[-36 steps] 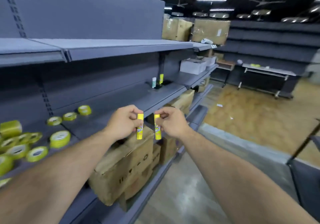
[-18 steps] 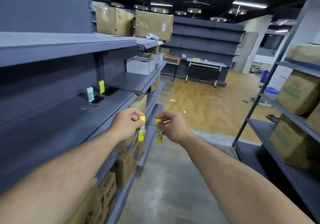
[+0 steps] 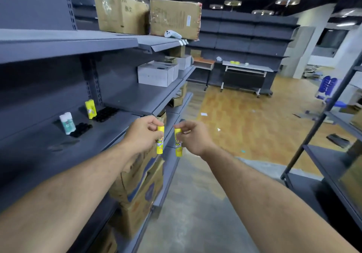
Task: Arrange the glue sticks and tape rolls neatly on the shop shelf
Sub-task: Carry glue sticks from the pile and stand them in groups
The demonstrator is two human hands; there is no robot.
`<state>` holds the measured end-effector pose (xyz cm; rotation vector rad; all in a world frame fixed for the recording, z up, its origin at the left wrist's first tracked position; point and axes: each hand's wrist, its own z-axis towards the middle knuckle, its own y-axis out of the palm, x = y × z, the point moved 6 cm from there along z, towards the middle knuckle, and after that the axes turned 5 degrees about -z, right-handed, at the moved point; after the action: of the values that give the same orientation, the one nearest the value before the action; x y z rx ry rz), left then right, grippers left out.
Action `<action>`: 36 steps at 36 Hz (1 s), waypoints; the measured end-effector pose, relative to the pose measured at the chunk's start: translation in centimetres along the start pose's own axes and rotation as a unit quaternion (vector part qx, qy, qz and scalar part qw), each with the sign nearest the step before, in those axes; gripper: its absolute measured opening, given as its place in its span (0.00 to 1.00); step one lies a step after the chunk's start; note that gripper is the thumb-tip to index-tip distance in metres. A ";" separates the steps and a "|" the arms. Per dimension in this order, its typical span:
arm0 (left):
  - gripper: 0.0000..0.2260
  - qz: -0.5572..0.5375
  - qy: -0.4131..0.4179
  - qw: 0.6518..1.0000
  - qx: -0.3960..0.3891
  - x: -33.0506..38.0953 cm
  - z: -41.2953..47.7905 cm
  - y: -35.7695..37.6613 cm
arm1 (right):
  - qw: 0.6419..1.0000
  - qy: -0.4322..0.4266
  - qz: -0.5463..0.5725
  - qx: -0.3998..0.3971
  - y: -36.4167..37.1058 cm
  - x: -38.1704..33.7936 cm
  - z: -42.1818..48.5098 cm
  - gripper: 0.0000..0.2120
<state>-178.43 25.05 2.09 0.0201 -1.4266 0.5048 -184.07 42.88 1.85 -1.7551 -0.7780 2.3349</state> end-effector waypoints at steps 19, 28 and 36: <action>0.09 0.042 -0.028 0.978 0.203 -3.9 15.8 -9.3 | 0.981 -0.104 0.023 -0.164 11.2 -1.9 23.1 0.14; 0.11 0.064 -0.051 0.956 0.280 -6.5 21.6 -17.5 | 0.969 -0.123 0.021 -0.215 18.5 -4.3 30.3 0.13; 0.11 0.151 -0.064 0.933 0.321 -6.5 23.2 -20.8 | 0.952 -0.147 0.016 -0.267 23.4 -6.5 34.3 0.15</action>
<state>-193.36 -2.85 5.62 0.3684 -1.3412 1.2303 -208.83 9.01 3.31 -1.5933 -1.5646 2.6157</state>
